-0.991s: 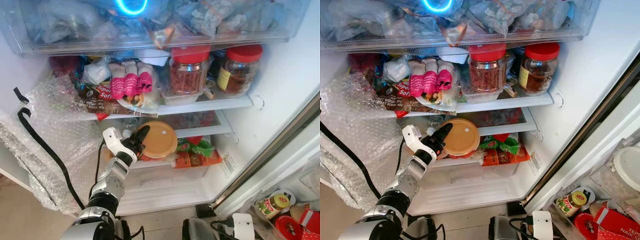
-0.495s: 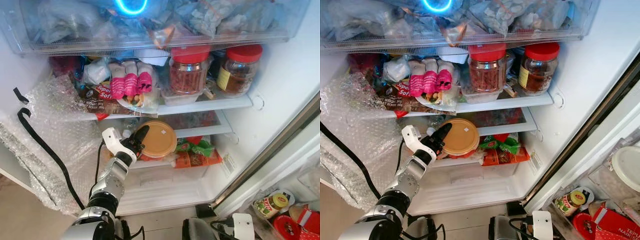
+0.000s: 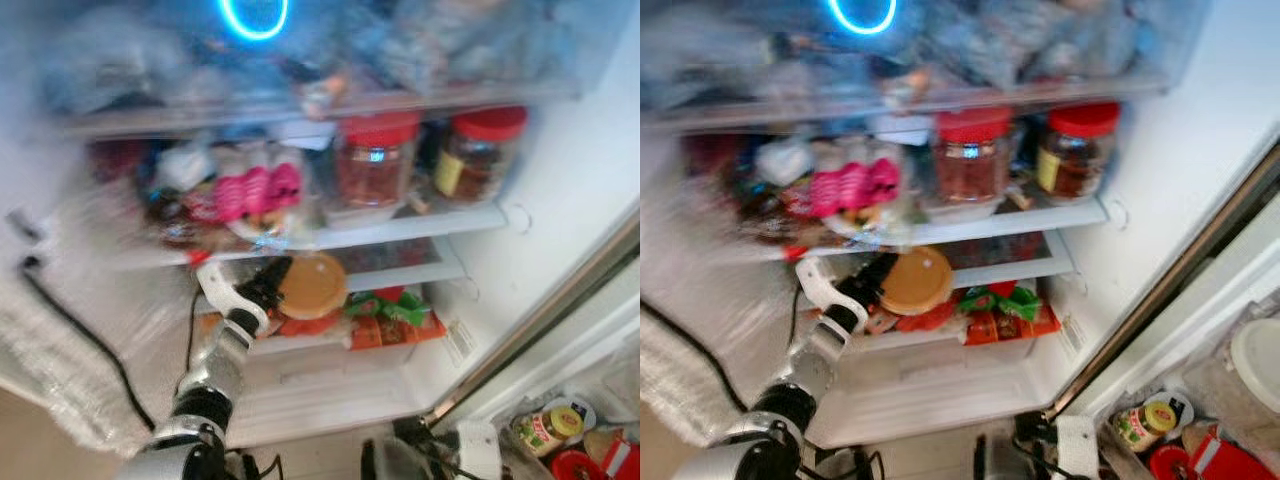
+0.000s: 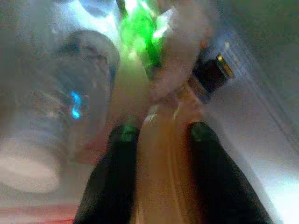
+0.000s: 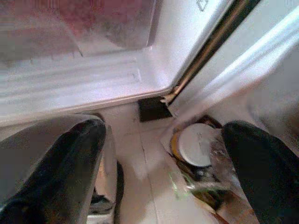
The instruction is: Restocking fridge
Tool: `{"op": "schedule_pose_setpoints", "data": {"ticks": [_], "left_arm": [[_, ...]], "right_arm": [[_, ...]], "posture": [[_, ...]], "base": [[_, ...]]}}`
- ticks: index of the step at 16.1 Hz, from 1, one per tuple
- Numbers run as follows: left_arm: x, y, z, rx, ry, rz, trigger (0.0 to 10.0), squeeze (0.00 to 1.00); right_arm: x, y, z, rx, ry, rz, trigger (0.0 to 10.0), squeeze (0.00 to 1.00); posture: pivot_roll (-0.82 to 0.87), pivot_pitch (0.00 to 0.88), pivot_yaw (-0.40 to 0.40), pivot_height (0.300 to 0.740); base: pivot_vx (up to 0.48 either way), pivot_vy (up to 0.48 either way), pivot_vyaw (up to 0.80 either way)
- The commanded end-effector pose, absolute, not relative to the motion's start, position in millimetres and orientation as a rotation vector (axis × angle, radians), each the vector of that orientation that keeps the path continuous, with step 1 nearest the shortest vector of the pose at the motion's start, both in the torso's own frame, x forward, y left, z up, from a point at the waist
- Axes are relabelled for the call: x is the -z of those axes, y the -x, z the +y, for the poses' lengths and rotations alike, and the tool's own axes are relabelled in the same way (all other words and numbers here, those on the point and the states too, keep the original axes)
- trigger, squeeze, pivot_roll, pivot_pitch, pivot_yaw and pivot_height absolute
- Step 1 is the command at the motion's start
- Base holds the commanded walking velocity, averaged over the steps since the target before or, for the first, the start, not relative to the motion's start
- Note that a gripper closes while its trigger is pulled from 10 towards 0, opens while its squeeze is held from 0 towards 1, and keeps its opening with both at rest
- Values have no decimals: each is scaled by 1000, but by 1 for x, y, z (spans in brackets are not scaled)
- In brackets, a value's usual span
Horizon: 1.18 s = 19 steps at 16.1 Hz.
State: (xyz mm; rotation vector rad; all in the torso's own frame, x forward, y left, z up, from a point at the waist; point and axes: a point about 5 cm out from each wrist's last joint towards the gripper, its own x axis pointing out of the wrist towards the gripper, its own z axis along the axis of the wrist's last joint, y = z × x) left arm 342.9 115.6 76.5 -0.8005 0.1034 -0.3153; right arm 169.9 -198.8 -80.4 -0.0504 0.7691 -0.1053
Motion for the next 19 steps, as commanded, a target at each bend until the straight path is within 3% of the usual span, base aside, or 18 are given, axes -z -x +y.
{"op": "schedule_pose_setpoints", "data": {"ticks": [1,19], "left_arm": [[-85,-347,117,333,775,78,10000,0],[-81,-347,120,304,784,90,10000,0]], "right_arm": [[85,-158,-207,132,72,813,10000,0],[85,-158,-206,131,67,809,10000,0]], "posture": [[-191,84,-10,640],[-191,85,-9,640]], "base": [[281,0,0],[0,0,0]]}}
